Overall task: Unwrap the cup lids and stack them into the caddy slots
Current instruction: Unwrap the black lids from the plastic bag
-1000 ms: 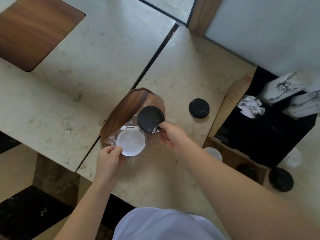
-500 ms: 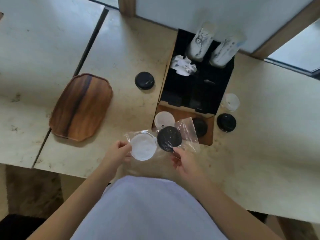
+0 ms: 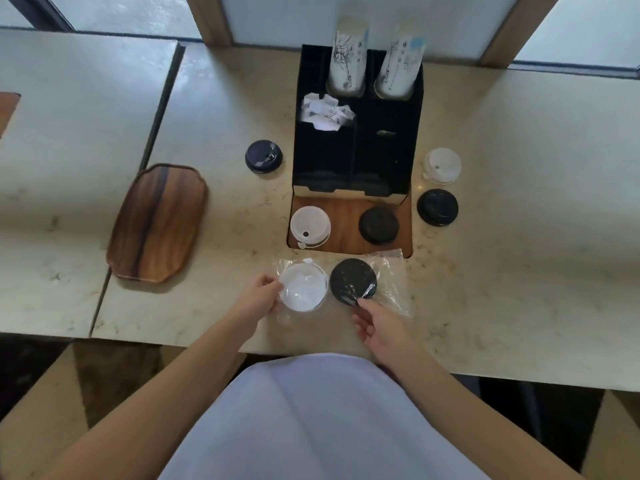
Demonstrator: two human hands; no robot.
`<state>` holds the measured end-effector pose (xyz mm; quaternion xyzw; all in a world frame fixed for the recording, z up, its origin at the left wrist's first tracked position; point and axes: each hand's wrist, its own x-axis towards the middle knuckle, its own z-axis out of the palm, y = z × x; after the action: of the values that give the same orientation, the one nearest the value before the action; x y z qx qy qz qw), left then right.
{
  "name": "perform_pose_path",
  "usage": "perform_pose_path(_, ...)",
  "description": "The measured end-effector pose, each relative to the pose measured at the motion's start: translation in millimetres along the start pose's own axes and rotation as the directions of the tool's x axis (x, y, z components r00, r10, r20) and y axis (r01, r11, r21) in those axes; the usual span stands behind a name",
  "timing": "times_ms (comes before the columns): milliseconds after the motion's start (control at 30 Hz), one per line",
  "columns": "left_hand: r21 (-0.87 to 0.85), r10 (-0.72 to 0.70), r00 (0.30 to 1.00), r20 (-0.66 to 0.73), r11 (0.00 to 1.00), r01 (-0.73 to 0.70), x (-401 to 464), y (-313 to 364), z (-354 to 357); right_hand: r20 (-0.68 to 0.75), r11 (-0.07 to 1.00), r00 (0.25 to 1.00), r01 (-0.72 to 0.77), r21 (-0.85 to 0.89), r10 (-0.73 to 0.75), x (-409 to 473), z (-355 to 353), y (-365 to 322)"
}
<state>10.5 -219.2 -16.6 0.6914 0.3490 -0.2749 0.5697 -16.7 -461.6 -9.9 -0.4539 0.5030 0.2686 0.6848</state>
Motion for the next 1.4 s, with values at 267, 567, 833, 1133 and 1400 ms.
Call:
perform_pose_path(267,0.027,-0.022,0.994,-0.105,0.999,0.025,1,4,2,0.119,0.968,0.991,-0.025,-0.248,0.056,0,-16,2)
perform_pose_path(567,0.662,0.738,0.666,-0.109,0.554,-0.505,-35,23,34,0.241,0.285,0.814,0.437,-0.853,-0.528,-10,-78,-8)
perform_pose_path(833,0.763,0.585,0.576,0.57,-0.116,-0.636,-30,9,105,0.493,-0.307,0.555,0.398,-0.864,-0.67,4,-101,-29)
perform_pose_path(1133,0.784,0.46,0.644,0.611,-0.242,-0.571,-26,-9,111,0.588,-0.357,0.492,0.487,-0.797,-0.642,8,-97,-38)
perform_pose_path(1400,0.778,0.491,0.624,0.608,-0.21,-0.592,-21,-8,108,0.5,-0.22,0.399,0.569,-0.792,-0.769,5,-96,-31)
